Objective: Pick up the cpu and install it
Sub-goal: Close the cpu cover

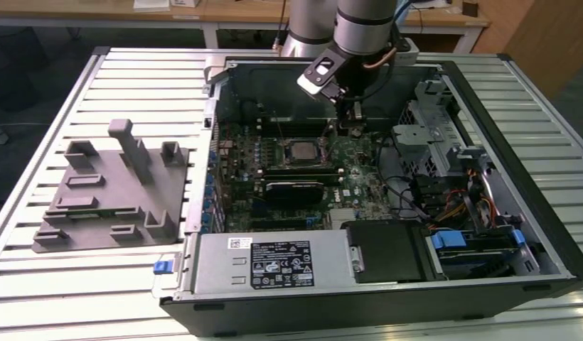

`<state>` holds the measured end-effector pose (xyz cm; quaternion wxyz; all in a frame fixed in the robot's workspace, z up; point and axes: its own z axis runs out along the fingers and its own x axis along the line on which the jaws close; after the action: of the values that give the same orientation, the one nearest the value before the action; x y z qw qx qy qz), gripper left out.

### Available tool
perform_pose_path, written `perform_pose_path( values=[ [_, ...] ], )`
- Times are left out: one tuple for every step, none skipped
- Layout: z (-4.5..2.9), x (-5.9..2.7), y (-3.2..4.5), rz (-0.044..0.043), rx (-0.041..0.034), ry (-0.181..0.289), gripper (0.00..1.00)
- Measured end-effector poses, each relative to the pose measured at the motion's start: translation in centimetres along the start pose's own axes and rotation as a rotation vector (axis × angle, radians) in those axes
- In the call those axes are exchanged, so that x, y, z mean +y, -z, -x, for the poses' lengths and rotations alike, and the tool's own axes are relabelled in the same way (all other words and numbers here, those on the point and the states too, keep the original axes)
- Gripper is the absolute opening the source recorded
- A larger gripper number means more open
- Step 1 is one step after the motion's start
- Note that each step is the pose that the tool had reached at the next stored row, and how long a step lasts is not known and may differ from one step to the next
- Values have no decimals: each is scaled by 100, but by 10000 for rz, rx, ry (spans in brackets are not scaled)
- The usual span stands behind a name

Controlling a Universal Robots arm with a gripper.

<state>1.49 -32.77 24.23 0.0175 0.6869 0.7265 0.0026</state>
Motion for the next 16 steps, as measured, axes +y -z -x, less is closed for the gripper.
perform_pose_path(
  values=[
    [0, -8, 0, 0, 0, -1, 11],
    [-1, -14, -1, 0, 0, -1, 11],
    [-1, -20, -1, -1, -1, 0, 11],
    [-2, -27, -2, -1, -1, -1, 11],
    [-2, -33, -2, -1, -1, -1, 11],
    [-2, -37, -3, 0, 0, -1, 11],
    [-3, -43, -4, 0, 0, -1, 11],
    [-3, -48, -5, 0, 0, 0, 11],
    [-3, -54, -6, 0, 0, 0, 11],
    [-3, -59, -7, 0, 0, 0, 11],
    [-4, -63, -8, 0, 1, 0, 11],
    [-4, -68, -9, 0, 0, -1, 11],
    [-4, -73, -9, 0, 1, 0, 11],
    [-4, -77, -10, 0, 0, 0, 11],
    [-5, -82, -10, 0, 0, 0, 11],
    [-5, -87, -11, 0, 0, 0, 11]
  ],
)
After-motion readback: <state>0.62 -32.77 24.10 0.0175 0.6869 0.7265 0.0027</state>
